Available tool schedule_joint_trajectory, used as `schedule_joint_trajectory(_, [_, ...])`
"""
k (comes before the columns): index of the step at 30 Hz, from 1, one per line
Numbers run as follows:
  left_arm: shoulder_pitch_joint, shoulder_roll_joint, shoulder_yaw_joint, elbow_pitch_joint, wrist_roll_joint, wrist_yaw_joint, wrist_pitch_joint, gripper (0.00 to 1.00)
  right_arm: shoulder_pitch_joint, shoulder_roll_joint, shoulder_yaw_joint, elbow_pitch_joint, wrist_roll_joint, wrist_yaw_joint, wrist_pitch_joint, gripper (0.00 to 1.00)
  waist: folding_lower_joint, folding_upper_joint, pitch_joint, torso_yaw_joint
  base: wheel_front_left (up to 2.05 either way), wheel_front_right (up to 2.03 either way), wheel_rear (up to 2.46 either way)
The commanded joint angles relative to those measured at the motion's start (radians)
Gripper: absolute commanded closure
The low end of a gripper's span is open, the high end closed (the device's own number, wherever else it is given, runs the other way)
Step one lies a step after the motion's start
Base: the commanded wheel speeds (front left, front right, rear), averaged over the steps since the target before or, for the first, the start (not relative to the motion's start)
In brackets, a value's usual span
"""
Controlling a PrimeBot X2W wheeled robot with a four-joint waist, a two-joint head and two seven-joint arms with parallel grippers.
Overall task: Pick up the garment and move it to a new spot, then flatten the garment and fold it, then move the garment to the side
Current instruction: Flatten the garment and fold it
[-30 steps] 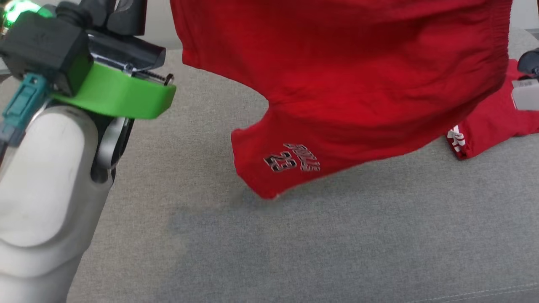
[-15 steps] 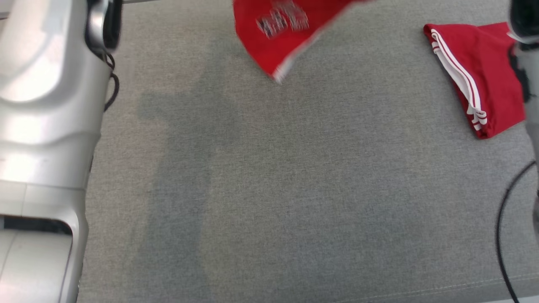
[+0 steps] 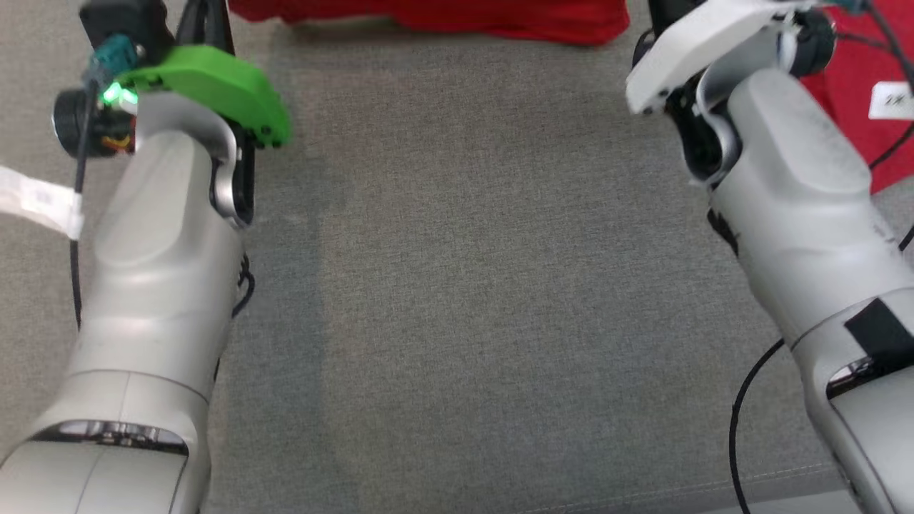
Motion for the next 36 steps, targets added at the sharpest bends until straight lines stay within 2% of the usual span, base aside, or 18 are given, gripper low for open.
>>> schedule_joint_trajectory(1, [0.034,0.004,0.011,0.014,-0.008,-0.002,0.0,1.0,0.03,0.007,0.022,0.013,0.019,-0.002,-0.011,1.0,0.0,-0.0001,0.023,0.0,0.0,0.0,0.0])
schedule_joint_trajectory(5, [0.116,-0.011,0.024,-0.006,0.012,0.002,0.0,1.0,0.126,0.01,0.074,0.001,0.062,-0.002,-0.019,1.0,0.0,-0.0001,0.029,0.0,0.0,0.0,0.0])
schedule_joint_trajectory(9, [0.241,-0.013,0.055,-0.12,0.036,0.004,0.0,1.0,0.269,-0.022,0.087,-0.141,0.074,-0.002,-0.018,1.0,0.0,-0.0001,0.004,0.004,0.0,0.0,0.0])
schedule_joint_trajectory(15, [0.486,-0.017,0.089,-0.338,0.109,-0.021,0.0,1.0,0.55,-0.063,0.015,-0.402,0.029,-0.002,-0.018,1.0,0.0,-0.0001,-0.082,0.012,0.0,0.0,0.0])
schedule_joint_trajectory(23, [0.826,-0.001,0.147,-0.64,0.193,-0.033,0.0,1.0,0.953,-0.075,-0.086,-0.728,-0.072,-0.002,-0.019,1.0,0.0,-0.0001,-0.203,0.03,0.0,0.0,0.0])
schedule_joint_trajectory(28, [1.0,0.007,0.183,-0.811,0.212,-0.009,0.0,1.0,1.154,-0.069,-0.131,-0.875,-0.117,-0.003,-0.018,1.0,0.0,-0.0001,-0.238,0.031,0.0,0.0,0.0])
schedule_joint_trajectory(36, [1.158,0.005,0.173,-1.008,0.226,0.023,0.026,1.0,1.352,-0.028,-0.156,-1.083,-0.162,-0.003,0.075,1.0,0.0,-0.0001,-0.25,0.02,0.0,0.0,0.0])
